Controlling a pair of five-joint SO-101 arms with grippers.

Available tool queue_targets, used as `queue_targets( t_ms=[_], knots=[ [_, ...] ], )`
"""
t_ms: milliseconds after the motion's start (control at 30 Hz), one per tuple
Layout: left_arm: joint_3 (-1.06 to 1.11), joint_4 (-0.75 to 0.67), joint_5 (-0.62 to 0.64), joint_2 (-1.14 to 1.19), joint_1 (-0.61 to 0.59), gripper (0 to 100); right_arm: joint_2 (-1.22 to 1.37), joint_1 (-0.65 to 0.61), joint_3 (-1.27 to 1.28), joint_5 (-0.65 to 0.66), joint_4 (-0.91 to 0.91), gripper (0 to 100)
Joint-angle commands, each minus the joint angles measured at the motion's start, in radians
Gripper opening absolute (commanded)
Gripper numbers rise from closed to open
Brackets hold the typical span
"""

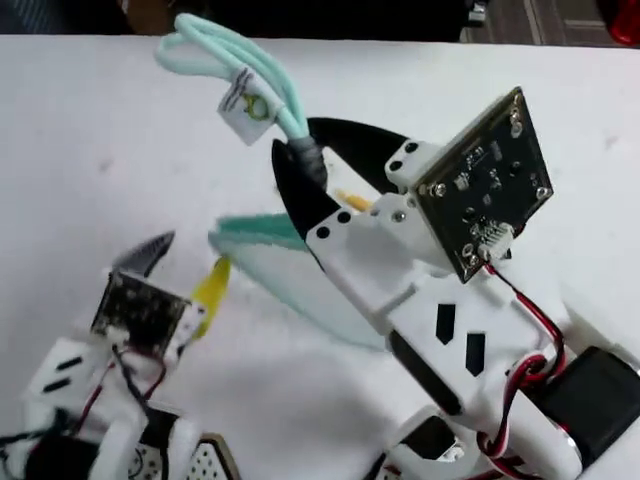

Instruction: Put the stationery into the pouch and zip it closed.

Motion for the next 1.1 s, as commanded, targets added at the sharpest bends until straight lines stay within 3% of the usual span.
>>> queue_targets(
  t_ms=[0,967,1067],
  knots=[
    [0.083,-0.189,0.114,0.002,-0.012,24,-0.007,-0.012,-0.011,0.014,0.005,1.7],
    [0.084,-0.175,0.140,-0.002,-0.019,24,0.081,-0.044,-0.009,0.005,0.038,1.7],
    [0.051,-0.150,0.140,-0.004,-0.071,24,0.082,-0.048,-0.009,0.008,0.033,1.7]
  ],
)
